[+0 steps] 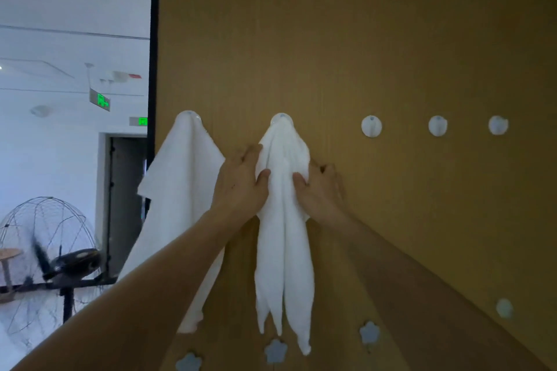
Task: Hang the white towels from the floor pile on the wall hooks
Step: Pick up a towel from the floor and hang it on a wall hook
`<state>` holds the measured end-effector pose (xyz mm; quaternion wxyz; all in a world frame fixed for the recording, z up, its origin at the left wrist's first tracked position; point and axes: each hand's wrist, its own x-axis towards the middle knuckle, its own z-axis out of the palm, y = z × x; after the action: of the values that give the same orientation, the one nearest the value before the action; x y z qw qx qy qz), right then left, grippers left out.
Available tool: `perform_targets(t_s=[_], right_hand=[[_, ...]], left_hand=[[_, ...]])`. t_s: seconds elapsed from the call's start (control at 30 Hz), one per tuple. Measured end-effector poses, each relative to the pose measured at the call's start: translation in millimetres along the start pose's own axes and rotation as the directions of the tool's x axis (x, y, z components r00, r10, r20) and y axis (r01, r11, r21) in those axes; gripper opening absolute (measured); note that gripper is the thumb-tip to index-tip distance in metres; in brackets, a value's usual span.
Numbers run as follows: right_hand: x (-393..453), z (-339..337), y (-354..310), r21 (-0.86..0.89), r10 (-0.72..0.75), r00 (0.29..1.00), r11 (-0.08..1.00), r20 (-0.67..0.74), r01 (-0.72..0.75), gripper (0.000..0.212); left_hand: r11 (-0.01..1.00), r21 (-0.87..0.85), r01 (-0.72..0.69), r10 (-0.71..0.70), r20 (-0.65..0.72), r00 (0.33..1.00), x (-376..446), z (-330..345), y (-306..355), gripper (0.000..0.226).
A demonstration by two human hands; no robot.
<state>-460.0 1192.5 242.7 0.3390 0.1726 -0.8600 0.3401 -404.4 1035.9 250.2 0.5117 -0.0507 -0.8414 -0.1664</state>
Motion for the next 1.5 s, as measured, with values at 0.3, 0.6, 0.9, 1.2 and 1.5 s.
perform_targets(t_s=[0.3, 0.6, 0.9, 1.2, 1.5], right_hand=[[-103, -71, -11, -0.262, 0.088, 0.994, 0.960, -0.071, -0.104, 0.064], [-267, -219, 26, -0.560, 0.293, 0.936, 0.750, -0.197, -0.352, 0.064], [-507, -419, 66, -0.649, 0.525, 0.764, 0.441, -0.374, -0.620, 0.059], [-807, -616, 61, -0.533, 0.693, 0.438, 0.091, -0.573, -0.841, 0.061], [-1064, -738, 10, -0.178, 0.645, -0.059, -0.296, -0.762, -0.938, 0.058]], left_hand=[[0.972, -0.128, -0.196, 0.204, 0.053, 0.978, -61, -24, 40, 0.052], [0.880, -0.406, -0.247, 0.368, 0.253, 0.895, -160, -22, 193, 0.047], [0.654, -0.719, -0.236, 0.625, 0.337, 0.704, -341, -72, 438, 0.050], [0.361, -0.906, -0.219, 0.881, 0.254, 0.400, -564, -201, 700, 0.049], [0.031, -0.991, -0.127, 0.999, 0.033, -0.012, -784, -338, 881, 0.050]])
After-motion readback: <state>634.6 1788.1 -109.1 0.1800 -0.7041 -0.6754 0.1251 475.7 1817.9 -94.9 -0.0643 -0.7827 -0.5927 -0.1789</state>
